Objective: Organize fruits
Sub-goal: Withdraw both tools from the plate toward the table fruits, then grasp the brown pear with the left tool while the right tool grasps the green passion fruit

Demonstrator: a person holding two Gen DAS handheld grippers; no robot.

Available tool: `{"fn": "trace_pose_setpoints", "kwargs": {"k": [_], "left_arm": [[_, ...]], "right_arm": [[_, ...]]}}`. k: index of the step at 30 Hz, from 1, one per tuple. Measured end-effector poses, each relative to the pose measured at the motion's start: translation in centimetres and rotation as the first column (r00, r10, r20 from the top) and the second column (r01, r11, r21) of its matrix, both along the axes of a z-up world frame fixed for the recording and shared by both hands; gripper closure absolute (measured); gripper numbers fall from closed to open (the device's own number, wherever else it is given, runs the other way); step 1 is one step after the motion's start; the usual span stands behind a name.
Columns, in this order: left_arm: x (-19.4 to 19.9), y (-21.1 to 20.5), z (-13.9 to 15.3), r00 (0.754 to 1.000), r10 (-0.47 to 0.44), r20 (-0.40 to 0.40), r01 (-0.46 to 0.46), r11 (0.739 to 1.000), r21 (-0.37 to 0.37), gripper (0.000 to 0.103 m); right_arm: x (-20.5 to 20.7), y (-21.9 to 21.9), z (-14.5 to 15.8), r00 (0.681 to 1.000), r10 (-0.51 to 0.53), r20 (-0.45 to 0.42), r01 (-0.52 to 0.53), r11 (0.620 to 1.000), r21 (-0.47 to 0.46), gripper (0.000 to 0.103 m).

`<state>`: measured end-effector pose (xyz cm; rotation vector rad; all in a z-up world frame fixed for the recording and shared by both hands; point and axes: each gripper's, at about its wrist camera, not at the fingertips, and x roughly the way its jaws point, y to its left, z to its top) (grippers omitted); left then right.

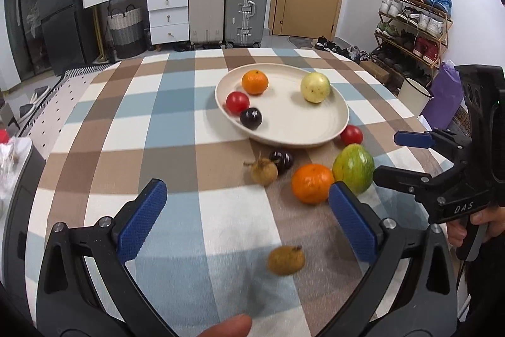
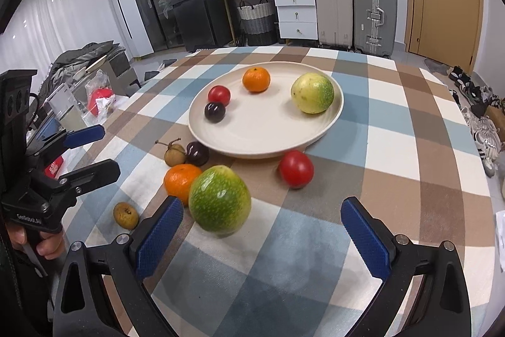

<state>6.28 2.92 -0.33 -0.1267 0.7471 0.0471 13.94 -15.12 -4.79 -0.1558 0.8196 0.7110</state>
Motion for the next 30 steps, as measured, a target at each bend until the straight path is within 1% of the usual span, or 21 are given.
{"fn": "trace_pose_setpoints", "kwargs": {"k": [3, 5, 6, 8, 10, 13, 16, 18, 21, 23, 24, 26, 27, 28, 29, 30], "left_arm": [[-1.1, 0.2, -0.5, 1.000, -0.010, -0.012, 0.010, 0.999, -0.034, 0.002], [-1.8, 0.0, -0.9, 1.000, -0.014, -0.018, 0.014, 0.999, -0.032, 0.010], [-2.0, -0.1, -1.2, 0.999, -0.021, -0.030, 0.020, 0.999, -0.034, 0.011], [-2.2, -0.5, -1.8, 0.998, -0.042, -0.052, 0.040, 0.999, -0.037, 0.016], [-2.3, -1.1, -2.4, 0.996, -0.061, -0.065, 0.060, 0.998, -0.019, 0.019], [-2.1, -1.5, -2.8, 0.993, -0.080, -0.083, 0.079, 0.997, -0.014, 0.020], [-1.8, -1.8, -3.4, 0.987, -0.112, -0.117, 0.107, 0.993, -0.046, 0.021], [-1.7, -1.8, -3.9, 0.982, -0.140, -0.130, 0.130, 0.988, -0.082, 0.021], [-1.6, -2.0, -4.2, 0.978, -0.154, -0.140, 0.142, 0.986, -0.091, 0.024], [-1.6, -2.2, -4.4, 0.977, -0.157, -0.145, 0.147, 0.986, -0.077, 0.032], [-1.6, -2.2, -4.4, 0.977, -0.156, -0.146, 0.147, 0.986, -0.073, 0.034], [-1.6, -2.3, -4.5, 0.976, -0.160, -0.148, 0.150, 0.986, -0.076, 0.043], [-1.7, -2.2, -4.5, 0.977, -0.161, -0.142, 0.152, 0.986, -0.074, 0.044], [-1.7, -2.2, -4.5, 0.977, -0.164, -0.139, 0.155, 0.985, -0.073, 0.049], [-1.7, -2.2, -4.5, 0.976, -0.169, -0.135, 0.160, 0.985, -0.072, 0.057], [-1.6, -2.1, -4.5, 0.976, -0.172, -0.134, 0.163, 0.984, -0.074, 0.060]], "right_arm": [[-0.6, 0.2, -0.2, 1.000, 0.006, -0.001, -0.006, 1.000, -0.004, 0.001], [-0.8, 0.3, -0.3, 1.000, 0.009, 0.000, -0.009, 1.000, -0.006, 0.002], [-0.9, 0.5, -0.4, 1.000, 0.007, 0.000, -0.007, 1.000, -0.014, 0.003], [-1.0, 0.6, -0.5, 1.000, 0.008, -0.001, -0.008, 1.000, -0.021, 0.008], [-1.0, 0.8, -0.8, 1.000, 0.013, -0.005, -0.013, 1.000, -0.028, 0.016], [-0.9, 0.9, -1.3, 1.000, 0.014, -0.026, -0.015, 0.999, -0.029, 0.020], [-0.9, 1.3, -1.7, 0.999, 0.026, -0.029, -0.028, 0.999, -0.040, 0.020], [-0.8, 1.6, -1.8, 0.999, 0.031, -0.032, -0.032, 0.999, -0.042, 0.021], [-0.7, 1.9, -2.0, 0.998, 0.040, -0.041, -0.042, 0.998, -0.046, 0.026], [-0.7, 2.1, -2.0, 0.998, 0.044, -0.037, -0.046, 0.998, -0.049, 0.026], [-0.7, 2.2, -2.0, 0.998, 0.044, -0.036, -0.046, 0.998, -0.048, 0.027], [-0.6, 2.4, -2.1, 0.998, 0.046, -0.039, -0.048, 0.998, -0.044, 0.030], [-0.6, 2.5, -2.1, 0.998, 0.050, -0.041, -0.052, 0.998, -0.044, 0.032], [-0.6, 2.6, -2.1, 0.998, 0.053, -0.039, -0.055, 0.997, -0.047, 0.033], [-0.6, 2.7, -2.1, 0.998, 0.055, -0.036, -0.057, 0.997, -0.051, 0.033], [-0.6, 2.9, -2.1, 0.998, 0.060, -0.033, -0.062, 0.997, -0.051, 0.036]]}}
